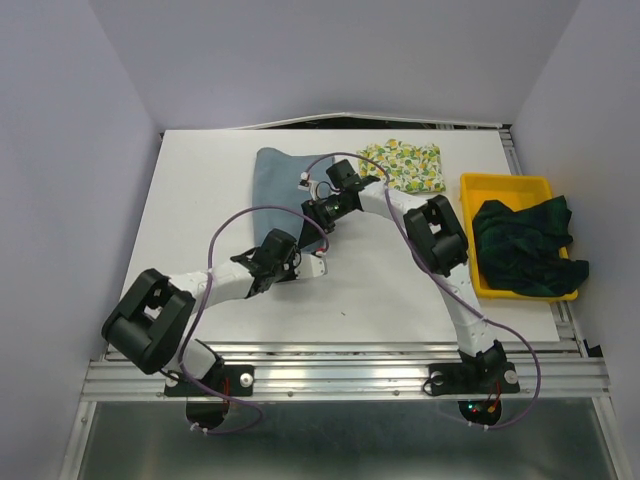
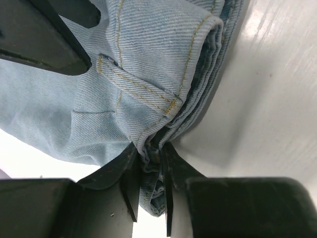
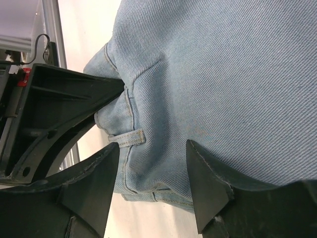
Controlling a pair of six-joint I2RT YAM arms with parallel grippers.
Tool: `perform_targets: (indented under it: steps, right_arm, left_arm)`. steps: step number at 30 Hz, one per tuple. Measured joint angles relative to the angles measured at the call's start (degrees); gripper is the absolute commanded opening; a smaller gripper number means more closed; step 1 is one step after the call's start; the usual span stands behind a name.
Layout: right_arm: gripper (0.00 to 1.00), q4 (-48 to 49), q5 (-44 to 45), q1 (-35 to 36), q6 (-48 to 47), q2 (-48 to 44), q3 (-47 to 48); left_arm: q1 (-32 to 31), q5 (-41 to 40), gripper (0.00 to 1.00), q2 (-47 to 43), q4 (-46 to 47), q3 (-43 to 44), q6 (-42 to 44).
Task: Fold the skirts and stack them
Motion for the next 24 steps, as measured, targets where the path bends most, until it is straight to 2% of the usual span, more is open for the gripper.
perform_targets:
  steps: [3,6,10,11,15,24]
  right_arm:
    - [0.65,-1.03,0.02,0.00,-0.39,0.20,0.79]
    - [0.68,-4.55,0.07,-0.04,-0.22,0.87,4.07]
    - [0.72,-7.61,1.29,-0.44,1.27,3.02,14.80]
    - [0.77,-7.34,1.75,-0.79,1.46,3.56,16.94]
    - [0.84,-2.62,4.17,-2.43,3.87,3.98,24.06]
    - [0.97,9.62,13.97,-3.45,7.02,9.16,25.35]
  left_arm:
    - [0.07,1.36,0.00,-1.05,-4.46,1.62,0.02]
    - [0.26,4.63,0.00,-4.31,-12.81,5.14,-0.04]
    - [0.35,8.39,0.00,-8.15,-22.88,10.67,-0.46]
    - [0.35,9.29,0.00,-9.01,-25.24,11.61,-0.50]
    - [0.35,12.20,0.00,-10.67,-33.18,13.73,-0.50]
    - [0.33,19.17,0.00,-11.89,-46.95,16.15,-0.42]
